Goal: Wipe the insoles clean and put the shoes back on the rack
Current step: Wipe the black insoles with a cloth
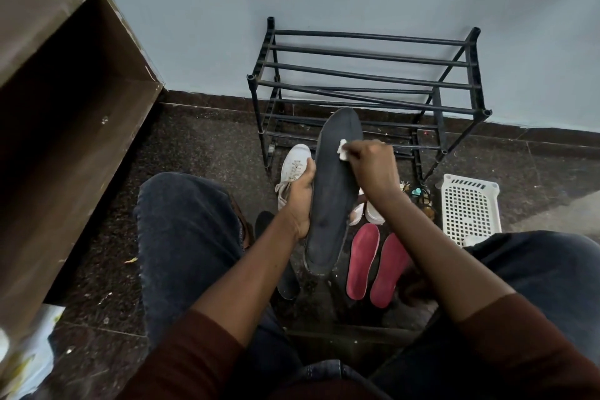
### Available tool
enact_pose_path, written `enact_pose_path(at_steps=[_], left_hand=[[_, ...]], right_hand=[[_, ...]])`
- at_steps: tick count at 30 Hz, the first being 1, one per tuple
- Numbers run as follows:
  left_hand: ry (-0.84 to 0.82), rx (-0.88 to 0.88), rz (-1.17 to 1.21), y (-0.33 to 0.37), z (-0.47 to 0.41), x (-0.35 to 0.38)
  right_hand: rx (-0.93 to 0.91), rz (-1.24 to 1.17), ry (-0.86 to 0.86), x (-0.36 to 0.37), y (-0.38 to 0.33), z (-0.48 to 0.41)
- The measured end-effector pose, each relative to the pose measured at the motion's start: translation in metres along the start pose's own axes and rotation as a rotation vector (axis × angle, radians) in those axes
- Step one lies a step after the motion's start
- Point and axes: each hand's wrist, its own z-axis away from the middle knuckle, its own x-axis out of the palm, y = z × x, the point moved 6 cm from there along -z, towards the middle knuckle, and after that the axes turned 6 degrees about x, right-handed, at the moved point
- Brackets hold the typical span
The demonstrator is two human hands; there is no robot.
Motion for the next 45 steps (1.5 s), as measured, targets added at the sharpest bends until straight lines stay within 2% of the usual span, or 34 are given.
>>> enact_pose_path(at_steps=[2,7,10,12,15,18,20,22,25,29,32,36,38,41,43,45], left_hand=[[-0.031,-0.015,0.010,0.000,0.000,0.003],[0.042,0.073,0.058,0.001,-0.010,-0.008],[0.037,0.065,0.129,-0.002,-0.013,-0.012],[0.039,0.046,0.149,-0.005,-0.010,-0.012],[0.056,0.023,0.079,-0.010,-0.009,-0.014],[0.033,0.012,0.010,-0.017,-0.006,-0.009],[-0.001,-0.061,-0.004,-0.024,-0.002,-0.003],[-0.019,-0.085,-0.025,-0.026,-0.002,-0.003],[0.049,-0.026,-0.061,-0.019,-0.009,-0.010],[0.149,-0.012,-0.043,-0.016,-0.021,-0.026],[0.104,-0.044,0.074,-0.022,-0.020,-0.028],[0.107,-0.058,-0.001,-0.029,-0.022,-0.030],[0.106,-0.042,-0.119,-0.031,-0.019,-0.031],[0.061,-0.058,-0.149,-0.036,-0.011,-0.032],[0.073,-0.068,-0.145,-0.035,-0.008,-0.035],[0.123,-0.055,-0.164,-0.032,-0.011,-0.042]], right_hand=[[0.040,0.007,-0.013,-0.001,0.005,-0.009],[-0.126,0.000,-0.209,0.010,-0.012,0.036],[-0.254,-0.046,-0.290,0.013,-0.025,0.081],[-0.276,-0.046,-0.338,0.014,-0.026,0.096],[-0.258,-0.008,-0.301,0.014,-0.020,0.080],[-0.114,0.101,-0.147,0.011,-0.006,0.030],[-0.018,0.115,-0.028,0.002,0.004,-0.003],[0.049,0.086,0.008,-0.001,0.010,-0.020],[0.028,0.047,-0.103,0.013,0.002,-0.009],[-0.025,-0.073,-0.260,0.030,-0.014,0.071],[-0.109,-0.137,-0.322,0.032,-0.016,0.124],[-0.179,-0.029,-0.268,0.036,-0.008,0.109],[-0.065,0.050,-0.163,0.036,0.006,0.072],[0.175,0.061,-0.018,0.030,0.037,0.017],[0.320,-0.041,0.063,0.020,0.056,0.001],[0.505,-0.271,0.146,0.014,0.078,0.003]])
